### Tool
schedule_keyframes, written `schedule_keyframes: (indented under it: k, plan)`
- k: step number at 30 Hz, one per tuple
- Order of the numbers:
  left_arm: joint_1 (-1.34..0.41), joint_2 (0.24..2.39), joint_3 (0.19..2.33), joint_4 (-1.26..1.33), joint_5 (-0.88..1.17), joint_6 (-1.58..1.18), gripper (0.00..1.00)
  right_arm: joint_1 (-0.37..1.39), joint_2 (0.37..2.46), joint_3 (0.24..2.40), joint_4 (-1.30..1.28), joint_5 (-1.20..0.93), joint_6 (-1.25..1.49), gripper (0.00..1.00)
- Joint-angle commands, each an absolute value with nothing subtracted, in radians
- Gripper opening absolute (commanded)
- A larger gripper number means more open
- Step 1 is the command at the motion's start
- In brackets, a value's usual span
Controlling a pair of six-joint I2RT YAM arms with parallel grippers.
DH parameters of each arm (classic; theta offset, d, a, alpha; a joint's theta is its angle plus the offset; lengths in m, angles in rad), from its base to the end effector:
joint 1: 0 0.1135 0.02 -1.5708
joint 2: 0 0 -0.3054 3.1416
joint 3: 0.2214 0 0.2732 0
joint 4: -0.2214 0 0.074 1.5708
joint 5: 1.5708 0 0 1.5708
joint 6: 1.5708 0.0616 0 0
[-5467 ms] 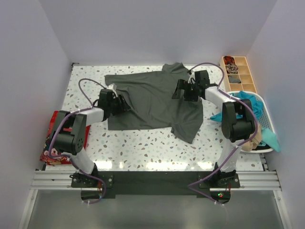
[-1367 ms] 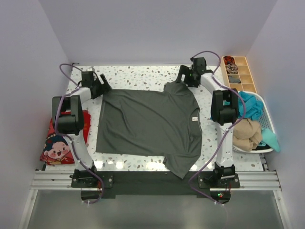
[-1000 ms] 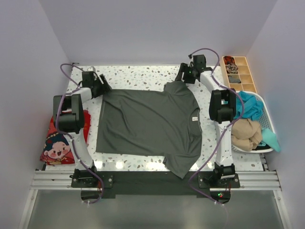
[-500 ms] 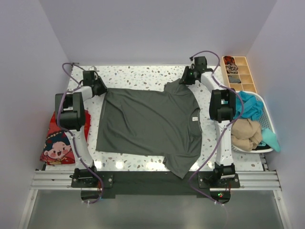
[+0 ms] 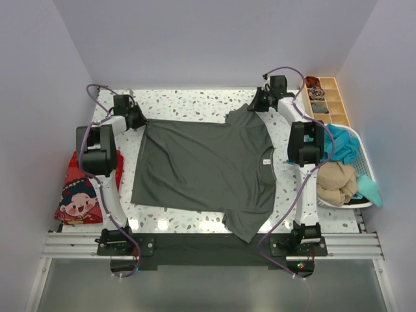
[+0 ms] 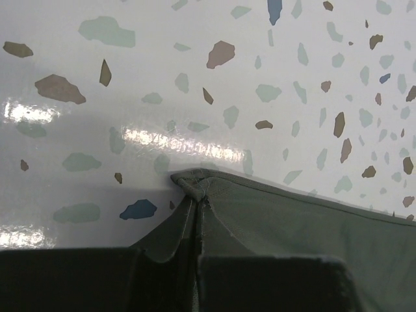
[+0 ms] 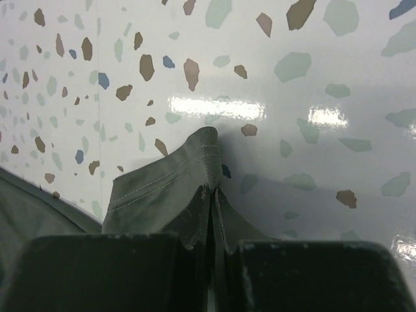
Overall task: Fold and stack the t-shirts
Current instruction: Grap the side of the flattened tshirt furthest away from the robot with both arms, then fold the flattened tshirt in 1/3 of the way
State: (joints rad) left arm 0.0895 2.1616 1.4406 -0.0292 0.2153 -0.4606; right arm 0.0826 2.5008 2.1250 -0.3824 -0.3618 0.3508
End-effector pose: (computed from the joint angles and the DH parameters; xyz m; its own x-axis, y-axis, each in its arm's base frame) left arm 0.5271 0.0341 0.1448 -0.6387 -0.4933 -0.5906 -0.2406 0.8570 -0.4556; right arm 0.6264 0.0737 0.1636 -0.7581 0.2597 -0.5982 -0.0775 0.8749 0.4781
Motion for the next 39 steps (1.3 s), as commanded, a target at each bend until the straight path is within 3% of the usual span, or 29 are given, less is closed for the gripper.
schedule_keyframes:
  k: [1,20,39]
  plan:
    - [0.094,2.109,1.44,0.04,0.274,-0.44,0.0,0.077,2.393,2.088,-0.293,-0.41,0.316,0.0]
    - [0.094,1.83,1.175,0.109,0.269,-0.509,0.0,0.074,2.036,1.658,-0.267,-0.434,0.262,0.0]
    - [0.094,1.72,1.003,0.132,0.127,-0.526,0.0,0.077,1.701,1.299,-0.23,-0.265,0.344,0.0]
